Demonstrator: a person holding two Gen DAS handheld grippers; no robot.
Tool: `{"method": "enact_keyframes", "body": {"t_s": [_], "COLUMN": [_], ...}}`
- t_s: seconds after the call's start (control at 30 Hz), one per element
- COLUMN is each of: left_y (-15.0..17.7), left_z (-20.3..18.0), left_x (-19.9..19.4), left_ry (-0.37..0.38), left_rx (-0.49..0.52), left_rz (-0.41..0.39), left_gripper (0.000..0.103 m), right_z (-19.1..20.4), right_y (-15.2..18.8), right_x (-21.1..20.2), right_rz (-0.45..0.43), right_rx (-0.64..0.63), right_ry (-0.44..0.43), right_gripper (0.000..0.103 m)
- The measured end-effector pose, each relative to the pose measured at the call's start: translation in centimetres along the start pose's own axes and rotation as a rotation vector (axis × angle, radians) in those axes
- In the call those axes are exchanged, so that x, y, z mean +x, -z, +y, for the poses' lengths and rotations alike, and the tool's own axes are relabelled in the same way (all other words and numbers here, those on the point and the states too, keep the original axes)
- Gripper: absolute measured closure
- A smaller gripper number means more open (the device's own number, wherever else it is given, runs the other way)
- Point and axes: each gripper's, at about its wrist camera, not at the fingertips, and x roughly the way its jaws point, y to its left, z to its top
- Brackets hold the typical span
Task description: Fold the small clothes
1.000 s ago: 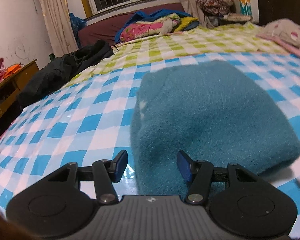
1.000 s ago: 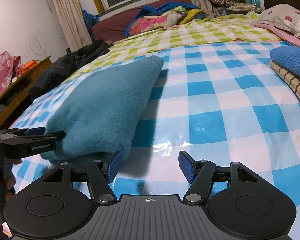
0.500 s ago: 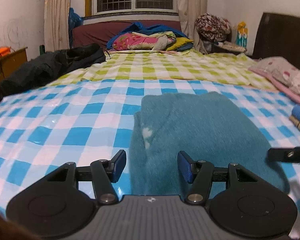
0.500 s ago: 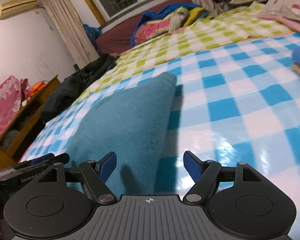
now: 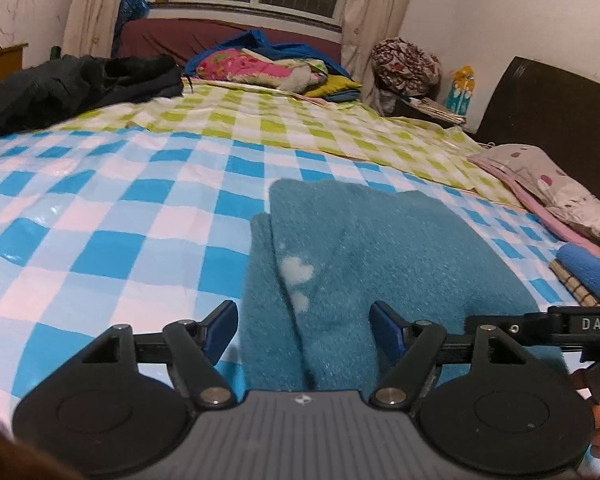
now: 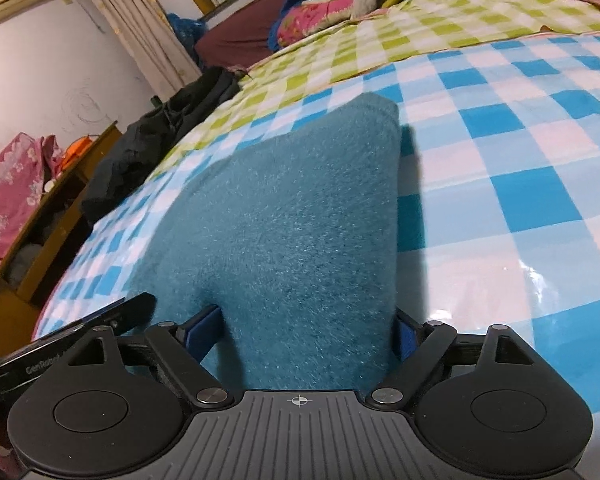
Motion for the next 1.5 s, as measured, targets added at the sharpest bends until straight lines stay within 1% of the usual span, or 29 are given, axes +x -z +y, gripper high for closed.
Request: {"method": "enact_keyframes", "body": {"t_s": [0.07,0.13,0.23,0.3,0.4,0.47,0.57,0.67,0.73,0.8,0.87,0.9,0.93,0.97,1.0,1.03,1.1,1.17,1.2,1.27,1.33,1.5], "left_y": [0.4,1.0,1.6,2.2,3.8,4.2,3.7,2.8,1.7,0.4,-0.8,-1.3,-1.6,-2.0,-2.1,-2.2,-2.2,-2.0,-1.8,-1.5,-1.2,-1.0], "left_z": [0.2,-0.3,-1.2,-2.2,-4.5,-5.3,-5.1,-4.4,-4.1,-4.2,-4.7,-4.9,-5.0,-5.1,-5.1,-5.1,-5.1,-5.0,-4.7,-4.0,-3.5,-2.3], "left_x": [0.0,-0.3,-0.9,-1.4,-2.6,-3.1,-4.1,-5.8,-6.6,-6.6,-5.5,-5.0,-4.4,-3.6,-3.0,-2.4,-1.2,0.1,0.5,0.9,1.2,1.8], "left_ry": [0.049,0.054,0.078,0.095,0.093,0.087,0.074,0.042,0.031,0.005,-0.046,-0.063,-0.078,-0.091,-0.098,-0.106,-0.142,-0.214,-0.229,-0.226,-0.237,-0.248], "left_rx": [-0.037,-0.016,-0.013,-0.003,0.083,0.116,0.107,0.098,0.083,0.076,0.083,0.09,0.094,0.097,0.098,0.103,0.119,0.144,0.151,0.141,0.137,0.101], "left_rz": [0.021,0.016,0.02,0.028,0.028,0.028,0.021,-0.025,-0.065,-0.096,-0.101,-0.102,-0.1,-0.091,-0.083,-0.076,-0.063,-0.037,-0.022,0.001,0.009,0.024], "left_gripper": [0.027,0.027,0.034,0.035,0.034,0.034,0.034,0.035,0.034,0.034,0.034,0.034,0.034,0.034,0.034,0.035,0.035,0.04,0.04,0.04,0.04,0.04], "right_z": [0.2,0.4,0.5,0.4,0.4,0.0,-0.5,0.4,1.5,2.6,3.5,3.9,4.4,4.8,5.2,5.6,6.3,6.9,7.2,7.8,8.5,9.6], "right_y": [0.1,0.1,0.2,0.5,1.2,1.6,1.6,1.5,1.6,1.8,1.7,1.6,1.4,1.3,1.1,1.0,0.9,1.1,1.2,1.6,2.0,2.1], "right_x": [-0.2,-0.7,-1.6,-2.3,-3.8,-4.5,-5.3,-6.8,-8.2,-9.5,-9.8,-9.6,-9.3,-8.9,-8.3,-7.5,-6.3,-5.1,-4.6,-3.6,-2.4,-0.5], "right_rz": [0.004,0.015,0.037,0.059,0.079,0.091,0.093,0.06,-0.001,-0.064,-0.094,-0.099,-0.101,-0.093,-0.081,-0.064,-0.049,-0.032,-0.021,0.005,0.029,0.035], "right_rx": [-0.01,-0.019,-0.029,-0.035,-0.051,-0.059,-0.051,-0.079,-0.155,-0.217,-0.232,-0.232,-0.231,-0.232,-0.234,-0.233,-0.231,-0.235,-0.241,-0.256,-0.275,-0.275], "right_ry": [0.009,0.021,0.026,0.03,0.057,0.069,0.089,0.125,0.171,0.207,0.196,0.184,0.169,0.151,0.135,0.118,0.103,0.078,0.066,0.049,0.053,0.045], "right_gripper": [0.023,0.032,0.039,0.039,0.039,0.037,0.035,0.035,0.035,0.035,0.035,0.039,0.05,0.056,0.066,0.07,0.073,0.075,0.075,0.075,0.075,0.074]}}
